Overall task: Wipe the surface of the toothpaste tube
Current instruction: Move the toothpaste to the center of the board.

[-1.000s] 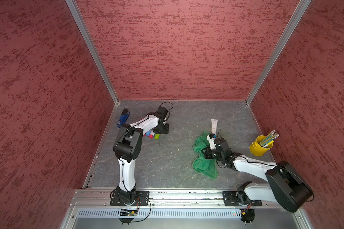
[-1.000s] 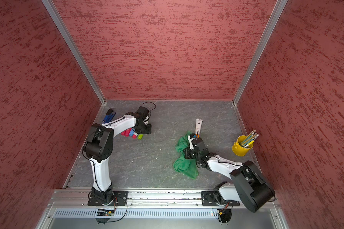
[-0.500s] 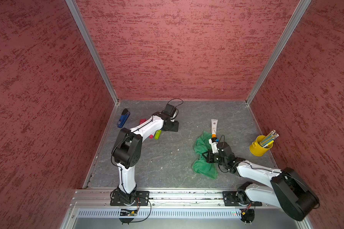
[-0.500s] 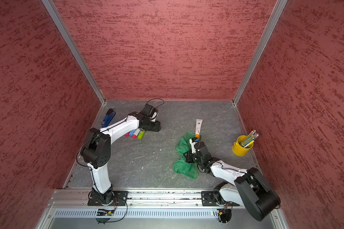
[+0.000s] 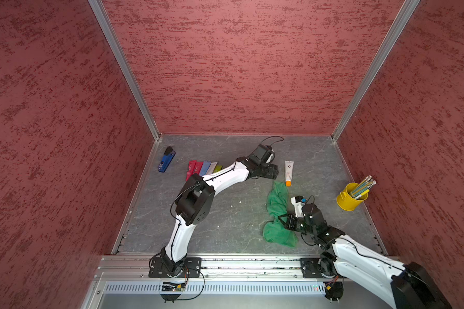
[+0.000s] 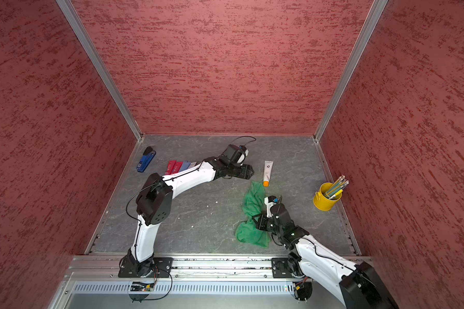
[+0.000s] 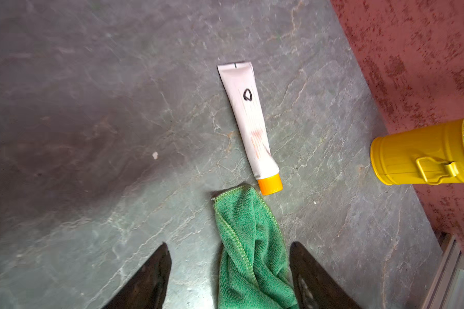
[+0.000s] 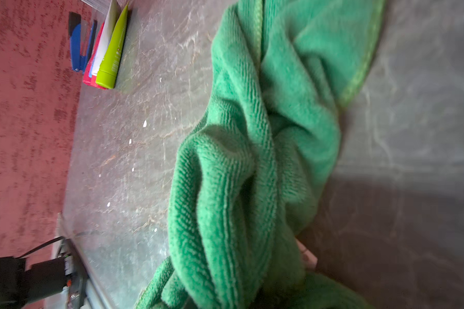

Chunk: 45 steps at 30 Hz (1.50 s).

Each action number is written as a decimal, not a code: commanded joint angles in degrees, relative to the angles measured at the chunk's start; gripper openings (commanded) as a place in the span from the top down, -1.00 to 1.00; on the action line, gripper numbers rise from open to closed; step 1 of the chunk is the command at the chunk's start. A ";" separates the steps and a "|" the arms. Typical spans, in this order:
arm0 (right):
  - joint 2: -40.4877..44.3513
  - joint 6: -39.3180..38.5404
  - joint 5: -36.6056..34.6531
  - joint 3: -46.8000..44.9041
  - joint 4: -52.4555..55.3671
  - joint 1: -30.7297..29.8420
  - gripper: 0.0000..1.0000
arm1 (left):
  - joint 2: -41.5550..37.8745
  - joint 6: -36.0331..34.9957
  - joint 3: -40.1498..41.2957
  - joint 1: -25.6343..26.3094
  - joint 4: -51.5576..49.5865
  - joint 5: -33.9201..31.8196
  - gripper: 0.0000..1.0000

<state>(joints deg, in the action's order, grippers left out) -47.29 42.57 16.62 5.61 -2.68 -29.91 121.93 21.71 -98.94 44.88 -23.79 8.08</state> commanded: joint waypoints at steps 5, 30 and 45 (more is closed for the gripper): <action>2.21 3.48 2.57 0.51 4.05 -0.41 1.00 | 6.96 3.13 -7.77 1.51 3.09 4.37 -0.50; 3.93 4.59 4.38 2.79 2.52 -0.37 1.00 | 26.86 1.74 -31.43 6.01 -11.45 -3.94 -0.33; 1.44 2.49 4.93 5.11 0.26 -0.28 1.00 | 20.89 -0.53 -20.18 3.23 -9.25 -8.21 0.57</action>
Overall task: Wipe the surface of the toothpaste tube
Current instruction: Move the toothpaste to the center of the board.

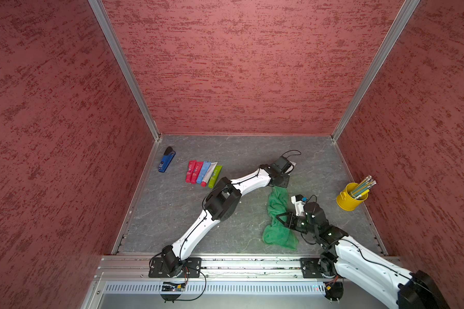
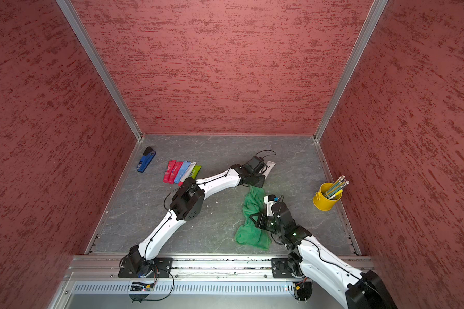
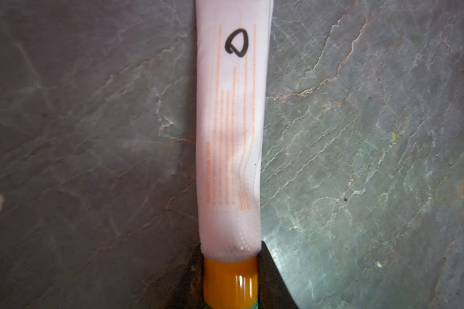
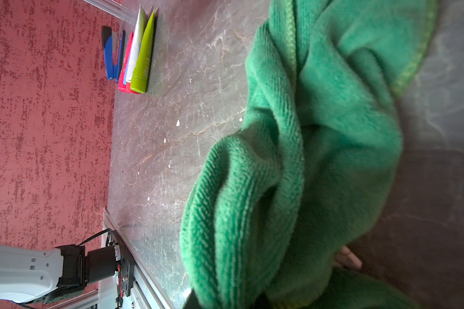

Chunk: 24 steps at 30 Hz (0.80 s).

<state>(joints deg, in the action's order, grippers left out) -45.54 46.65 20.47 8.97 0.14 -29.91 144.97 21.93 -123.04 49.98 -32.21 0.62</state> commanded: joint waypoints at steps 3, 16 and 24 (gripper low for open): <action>-0.65 -2.75 0.40 2.57 -2.59 -0.27 1.00 | -5.95 -0.91 9.80 -3.21 2.04 0.17 0.67; -9.35 -9.64 3.56 6.32 -7.71 7.53 1.00 | -32.73 -3.50 40.69 -10.43 6.02 -1.67 0.80; -11.77 -17.91 -3.65 15.99 0.19 9.09 1.00 | -47.58 -5.32 59.60 -5.22 4.13 -6.65 0.81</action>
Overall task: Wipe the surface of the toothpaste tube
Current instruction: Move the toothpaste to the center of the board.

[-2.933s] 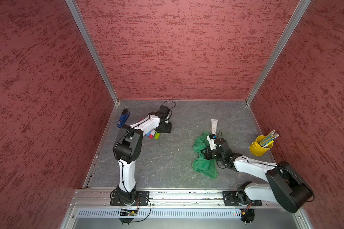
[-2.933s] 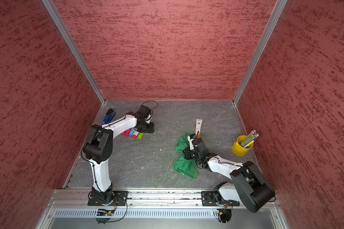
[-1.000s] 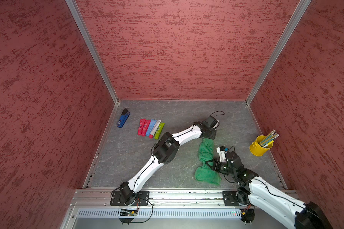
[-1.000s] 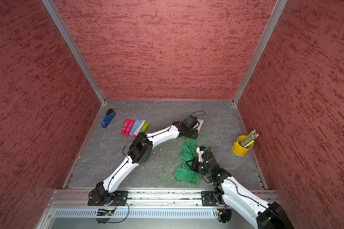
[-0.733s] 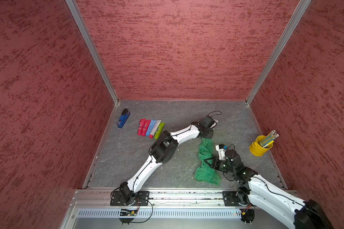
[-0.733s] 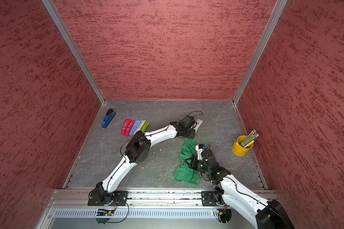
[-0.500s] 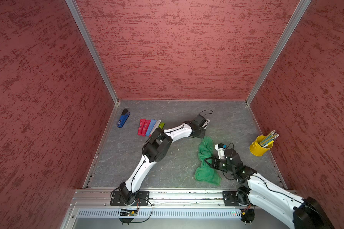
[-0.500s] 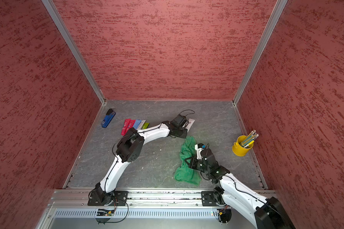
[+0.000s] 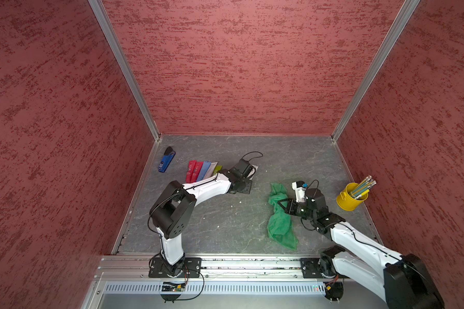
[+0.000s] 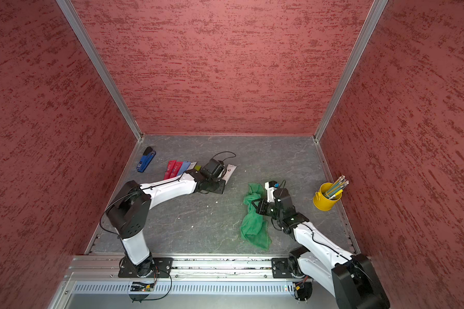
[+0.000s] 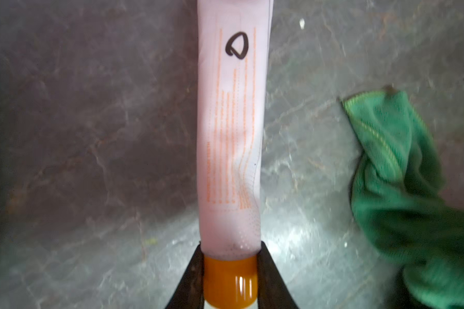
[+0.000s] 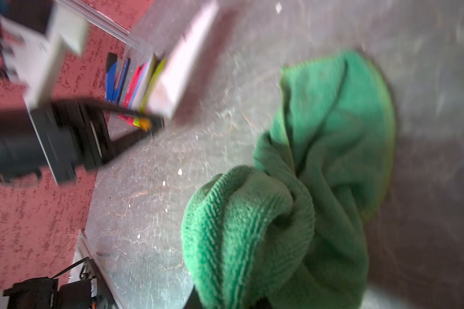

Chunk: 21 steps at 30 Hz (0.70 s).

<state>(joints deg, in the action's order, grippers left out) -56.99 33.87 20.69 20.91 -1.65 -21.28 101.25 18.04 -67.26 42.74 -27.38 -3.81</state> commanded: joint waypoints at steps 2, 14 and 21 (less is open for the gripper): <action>-1.37 -6.83 -4.94 6.18 3.70 0.52 1.00 | -6.80 -1.11 6.83 4.02 -1.73 -2.66 0.81; -7.24 -12.87 -2.86 11.93 5.56 0.45 1.00 | -17.03 -2.15 17.96 15.67 -0.45 -6.36 0.80; -14.91 -14.61 1.56 13.98 4.04 0.37 1.00 | -15.53 -2.40 20.60 17.73 2.06 -5.07 0.77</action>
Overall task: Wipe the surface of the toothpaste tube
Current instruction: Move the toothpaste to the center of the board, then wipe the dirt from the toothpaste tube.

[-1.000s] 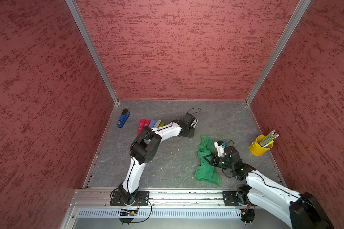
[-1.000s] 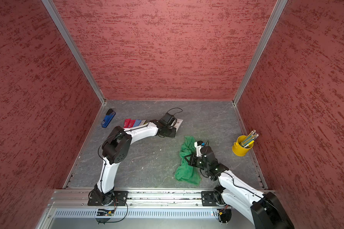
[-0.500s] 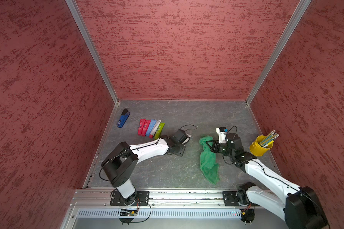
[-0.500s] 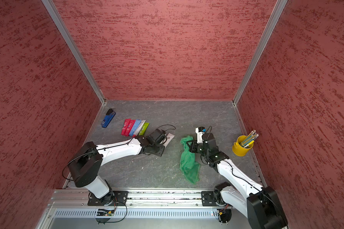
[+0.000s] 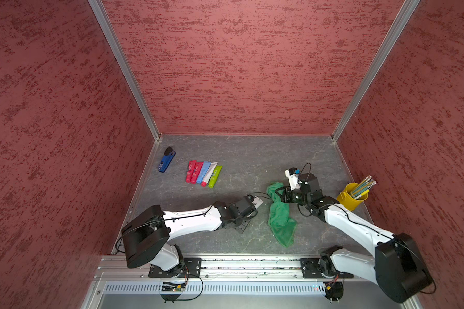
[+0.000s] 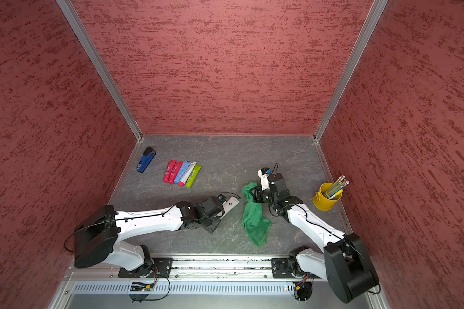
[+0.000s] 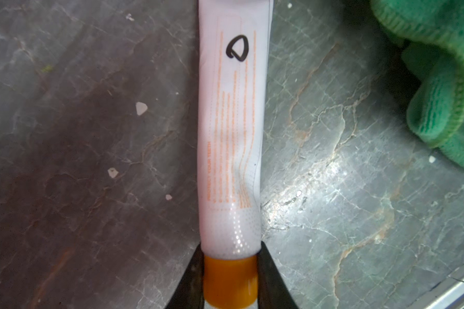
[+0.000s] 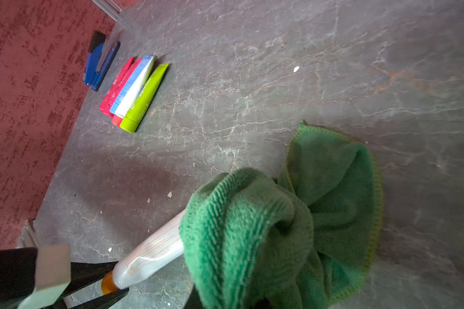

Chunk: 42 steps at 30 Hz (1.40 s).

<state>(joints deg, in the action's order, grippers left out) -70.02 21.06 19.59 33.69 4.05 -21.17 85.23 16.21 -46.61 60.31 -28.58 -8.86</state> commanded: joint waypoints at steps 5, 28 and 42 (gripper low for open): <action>-5.95 -0.70 4.13 1.39 -4.76 0.29 1.00 | 1.60 -0.81 0.25 0.57 2.85 0.70 0.47; -19.45 -1.49 4.71 9.41 -9.27 -3.94 1.00 | 0.68 0.67 4.60 -1.80 5.75 5.48 0.38; -30.43 -0.27 2.67 12.00 -8.31 -8.00 1.00 | 2.10 -0.30 4.26 -4.15 6.96 9.07 0.70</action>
<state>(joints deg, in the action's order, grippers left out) -98.96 20.05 23.75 45.80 -3.75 -28.71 86.37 16.84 -41.71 56.38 -22.85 -0.86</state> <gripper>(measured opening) 0.081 0.272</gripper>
